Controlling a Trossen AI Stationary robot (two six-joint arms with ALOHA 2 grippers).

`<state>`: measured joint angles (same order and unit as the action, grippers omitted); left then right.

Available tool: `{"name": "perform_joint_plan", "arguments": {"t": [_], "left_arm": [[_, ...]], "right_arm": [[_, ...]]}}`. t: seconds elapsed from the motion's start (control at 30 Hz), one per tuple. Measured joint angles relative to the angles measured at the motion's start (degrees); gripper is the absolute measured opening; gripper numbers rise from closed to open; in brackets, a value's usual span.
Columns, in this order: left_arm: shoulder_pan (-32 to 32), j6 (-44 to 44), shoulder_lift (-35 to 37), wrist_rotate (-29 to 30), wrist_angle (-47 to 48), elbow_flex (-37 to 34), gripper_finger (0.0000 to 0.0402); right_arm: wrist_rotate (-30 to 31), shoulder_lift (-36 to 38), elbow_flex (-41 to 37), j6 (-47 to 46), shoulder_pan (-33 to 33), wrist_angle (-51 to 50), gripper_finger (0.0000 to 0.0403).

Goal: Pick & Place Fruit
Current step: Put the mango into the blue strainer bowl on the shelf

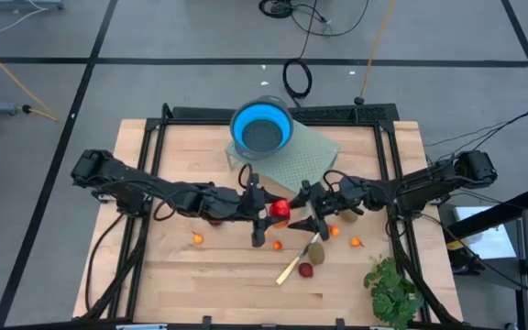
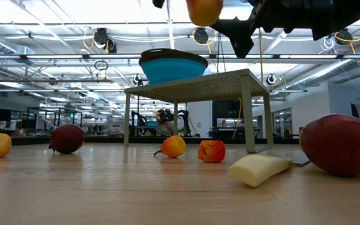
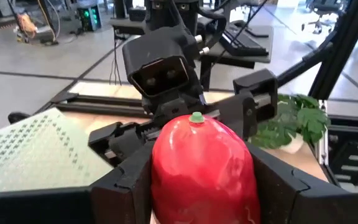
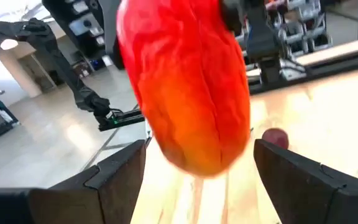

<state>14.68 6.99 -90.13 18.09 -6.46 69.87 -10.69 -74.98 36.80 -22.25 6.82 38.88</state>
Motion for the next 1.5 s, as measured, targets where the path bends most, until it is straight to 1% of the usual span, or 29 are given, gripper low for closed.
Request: {"name": "perform_joint_plan", "arguments": {"t": [0.13, 0.37, 0.57, 0.77, 0.9, 1.0, 1.2, 1.33, 1.5], "left_arm": [[0.5, 0.7, 2.2, 1.1, 3.6, 0.0, 0.0192], [2.3, 0.3, 7.7, 6.6, 9.4, 0.0, 0.0192], [3.7, -0.8, 12.0, 12.6, 14.1, 0.0, 0.0192], [4.6, -0.9, 14.9, 17.8, 18.6, 0.0, 0.0192], [4.7, -1.4, 15.4, 19.9, 19.5, 0.0, 0.0196], [4.9, -2.0, 15.9, 20.4, 20.9, 0.0, 0.0201], [4.9, -2.0, 15.9, 21.0, 21.4, 0.0, 0.019], [4.9, -2.0, 16.0, 21.1, 21.2, 0.0, 0.0199], [4.8, -2.7, 16.0, 21.9, 21.2, 0.0, 0.0194]], "right_arm": [[-1.5, 0.0, 0.0, -2.1, 0.0, -1.9, 0.0294], [-6.1, 0.0, 0.0, -3.3, 0.1, -4.8, 0.0283], [-6.3, 0.0, 0.0, -2.8, 0.6, -7.8, 0.0266], [-6.1, 0.0, -0.1, -2.5, 2.1, -10.2, 0.0227], [-6.1, 0.0, -0.1, -2.3, 3.0, -11.4, 0.0192], [-6.1, 0.0, -0.1, -2.1, 3.3, -11.4, 0.0168], [-6.0, 0.0, -0.1, -2.0, 3.4, -11.4, 0.0127], [-6.1, 0.0, -0.1, -1.9, 3.4, -11.4, 0.0111], [-6.1, 0.0, -0.1, -1.6, 3.4, -11.4, 0.0096]]}}
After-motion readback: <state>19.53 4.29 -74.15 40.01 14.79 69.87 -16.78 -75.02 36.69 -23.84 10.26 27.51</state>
